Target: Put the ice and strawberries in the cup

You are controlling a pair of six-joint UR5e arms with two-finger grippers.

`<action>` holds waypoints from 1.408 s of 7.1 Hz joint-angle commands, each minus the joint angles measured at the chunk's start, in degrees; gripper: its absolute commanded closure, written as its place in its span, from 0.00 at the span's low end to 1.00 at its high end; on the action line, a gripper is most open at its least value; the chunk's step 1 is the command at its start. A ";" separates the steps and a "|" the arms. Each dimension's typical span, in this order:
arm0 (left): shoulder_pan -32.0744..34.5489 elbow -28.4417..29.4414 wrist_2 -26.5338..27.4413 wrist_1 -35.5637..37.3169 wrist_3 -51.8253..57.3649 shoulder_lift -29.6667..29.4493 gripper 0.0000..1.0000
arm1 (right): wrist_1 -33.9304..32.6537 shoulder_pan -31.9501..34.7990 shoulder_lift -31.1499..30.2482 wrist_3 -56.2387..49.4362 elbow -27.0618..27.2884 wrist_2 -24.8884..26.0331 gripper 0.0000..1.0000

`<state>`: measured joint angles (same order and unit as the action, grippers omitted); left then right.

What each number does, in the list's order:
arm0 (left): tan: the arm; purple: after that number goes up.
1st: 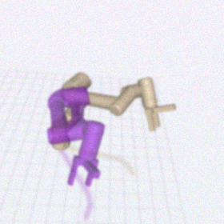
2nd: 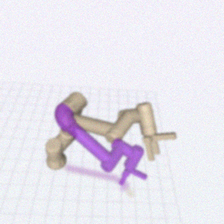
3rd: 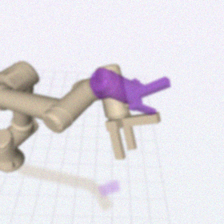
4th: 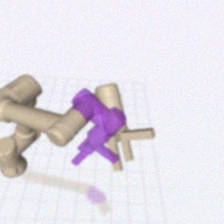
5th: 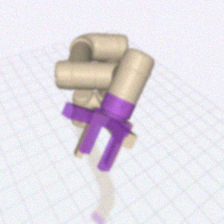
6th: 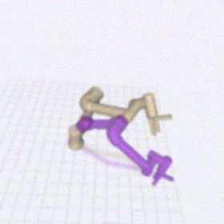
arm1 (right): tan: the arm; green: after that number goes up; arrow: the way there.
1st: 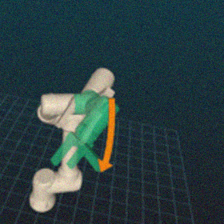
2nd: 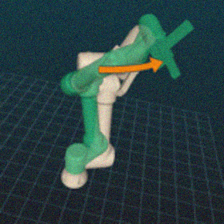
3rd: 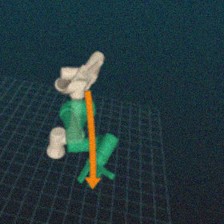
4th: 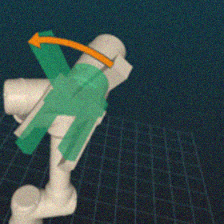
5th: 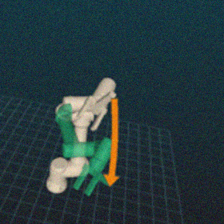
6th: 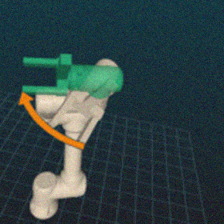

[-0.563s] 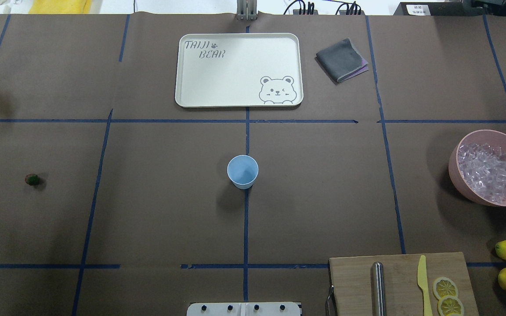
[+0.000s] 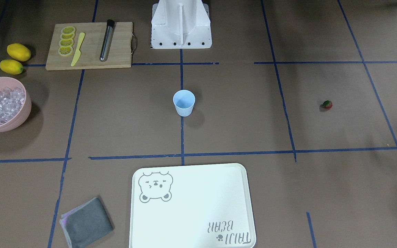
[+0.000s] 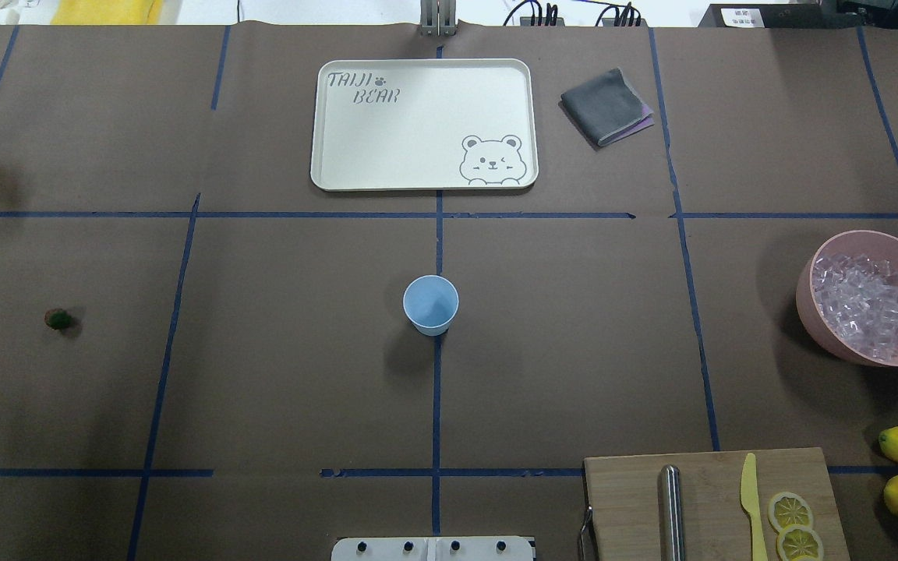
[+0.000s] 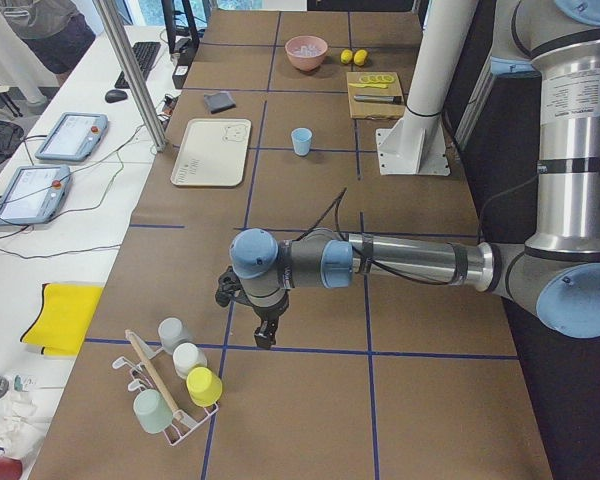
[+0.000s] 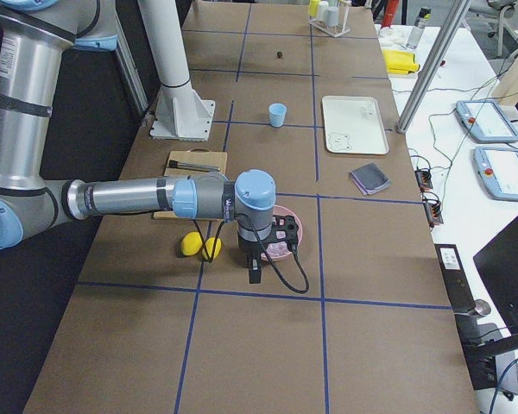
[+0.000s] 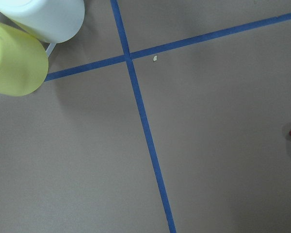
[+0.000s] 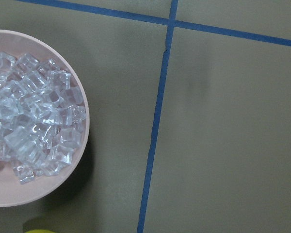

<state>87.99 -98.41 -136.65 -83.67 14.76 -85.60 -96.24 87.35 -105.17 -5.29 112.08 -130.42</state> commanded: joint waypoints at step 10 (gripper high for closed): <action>-0.01 -0.82 -0.19 0.00 -0.08 0.08 0.00 | 0.18 -8.14 10.32 19.59 1.56 -3.96 0.00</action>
<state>87.98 -99.18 -136.84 -83.66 14.75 -85.52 -96.16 81.78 -96.00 11.34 113.50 -134.00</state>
